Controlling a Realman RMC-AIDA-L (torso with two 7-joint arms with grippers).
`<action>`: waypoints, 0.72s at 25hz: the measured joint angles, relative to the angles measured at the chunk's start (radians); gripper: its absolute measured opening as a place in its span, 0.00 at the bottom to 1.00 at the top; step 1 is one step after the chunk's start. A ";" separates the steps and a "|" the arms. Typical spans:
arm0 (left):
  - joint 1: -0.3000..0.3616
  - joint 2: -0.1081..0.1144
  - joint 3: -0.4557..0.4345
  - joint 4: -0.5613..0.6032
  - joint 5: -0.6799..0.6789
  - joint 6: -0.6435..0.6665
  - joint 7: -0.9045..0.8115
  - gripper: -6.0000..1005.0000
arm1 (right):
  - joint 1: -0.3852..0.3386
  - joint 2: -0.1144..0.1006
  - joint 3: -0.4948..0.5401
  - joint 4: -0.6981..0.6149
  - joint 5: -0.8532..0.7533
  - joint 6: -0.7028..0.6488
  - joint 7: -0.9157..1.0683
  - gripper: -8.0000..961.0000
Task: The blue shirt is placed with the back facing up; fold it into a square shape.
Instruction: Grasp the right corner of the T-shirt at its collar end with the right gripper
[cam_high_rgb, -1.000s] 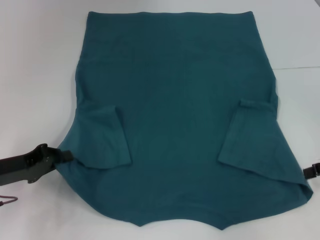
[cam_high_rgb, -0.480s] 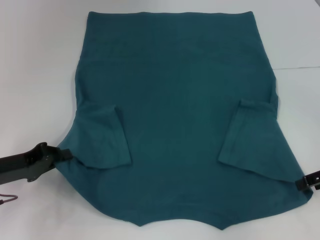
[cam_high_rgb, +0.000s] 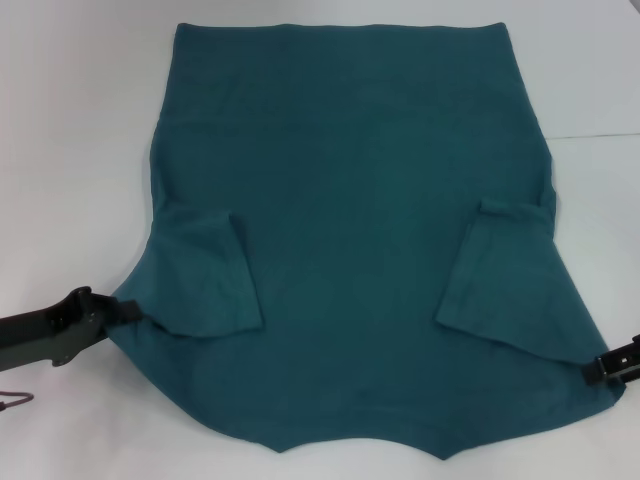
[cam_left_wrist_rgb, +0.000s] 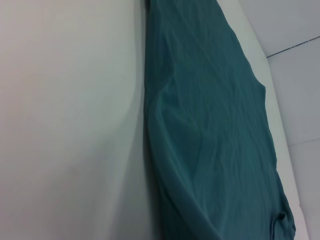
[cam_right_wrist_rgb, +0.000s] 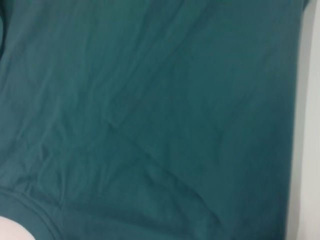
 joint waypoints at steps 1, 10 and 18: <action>0.000 0.000 0.000 0.000 0.000 0.000 0.000 0.01 | 0.001 0.000 0.000 0.000 -0.001 0.000 0.001 0.76; 0.003 0.000 -0.001 0.000 0.000 -0.001 0.000 0.01 | 0.027 0.015 -0.011 0.005 -0.040 0.018 0.014 0.76; 0.005 -0.001 -0.002 0.000 -0.001 -0.005 0.000 0.01 | 0.058 0.017 -0.026 0.057 -0.046 0.043 0.012 0.76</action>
